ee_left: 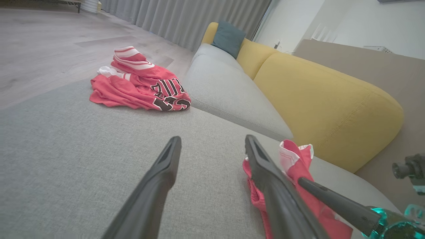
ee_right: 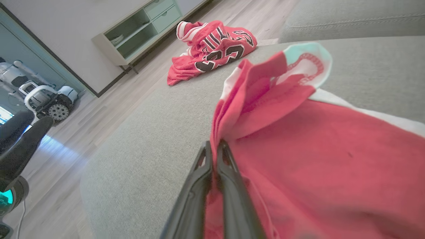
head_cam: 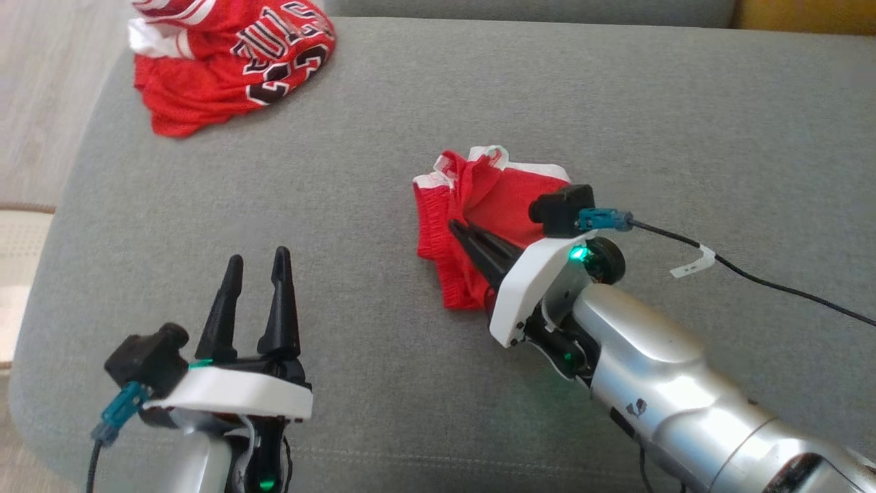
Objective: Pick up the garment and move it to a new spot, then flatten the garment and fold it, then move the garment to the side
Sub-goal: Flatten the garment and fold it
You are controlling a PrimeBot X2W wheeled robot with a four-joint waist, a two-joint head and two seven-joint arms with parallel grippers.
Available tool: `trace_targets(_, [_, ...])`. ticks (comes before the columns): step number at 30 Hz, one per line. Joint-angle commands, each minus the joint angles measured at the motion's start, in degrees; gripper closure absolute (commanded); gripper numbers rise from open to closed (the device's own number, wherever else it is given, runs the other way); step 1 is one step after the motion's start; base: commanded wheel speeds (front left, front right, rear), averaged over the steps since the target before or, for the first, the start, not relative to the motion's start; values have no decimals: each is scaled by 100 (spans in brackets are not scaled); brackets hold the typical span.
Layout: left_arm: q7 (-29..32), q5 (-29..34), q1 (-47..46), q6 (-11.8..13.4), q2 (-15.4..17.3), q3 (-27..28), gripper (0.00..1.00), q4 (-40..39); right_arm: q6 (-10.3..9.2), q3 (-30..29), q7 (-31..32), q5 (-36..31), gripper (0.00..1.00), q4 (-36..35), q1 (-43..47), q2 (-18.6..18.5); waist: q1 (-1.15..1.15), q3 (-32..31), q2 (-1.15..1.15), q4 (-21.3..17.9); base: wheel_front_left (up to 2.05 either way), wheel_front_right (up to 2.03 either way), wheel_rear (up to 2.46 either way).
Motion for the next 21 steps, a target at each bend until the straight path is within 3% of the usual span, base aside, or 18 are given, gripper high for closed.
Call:
trace_targets(1, [-40, -56, -239, 5, 10, 144, 0, -132, 37, 105, -62, 127, 100, -121, -163, 135, 0, 35, 0, 104, 0, 0, 0])
trace_targets(5, [-40, -61, -257, 8, 4, 121, 0, -103, 37, 247, -108, 273, 100, -41, -214, 135, 0, 44, 0, 165, 0, 0, 0])
trace_targets(6, [-41, -62, -265, 5, 1, 108, 0, -82, 37, 342, -162, 326, 92, 56, -255, 136, 0, 45, 0, 193, 0, 0, 0])
trace_targets(7, [-41, -63, -270, 4, -1, 102, 0, -71, 37, 386, -192, 362, 51, 91, -267, 136, 0, 44, 0, 203, 0, 0, 0])
trace_targets(8, [-41, -64, -275, 5, -2, 99, 0, -61, 37, 425, -214, 420, 2, 101, -268, 136, 0, 42, 0, 209, 0, 0, 0])
trace_targets(21, [-43, -54, -243, 47, -12, 127, 0, -76, 37, 578, -868, 926, 0, -90, -437, 136, 0, -6, 0, -99, 0, 0, 0])
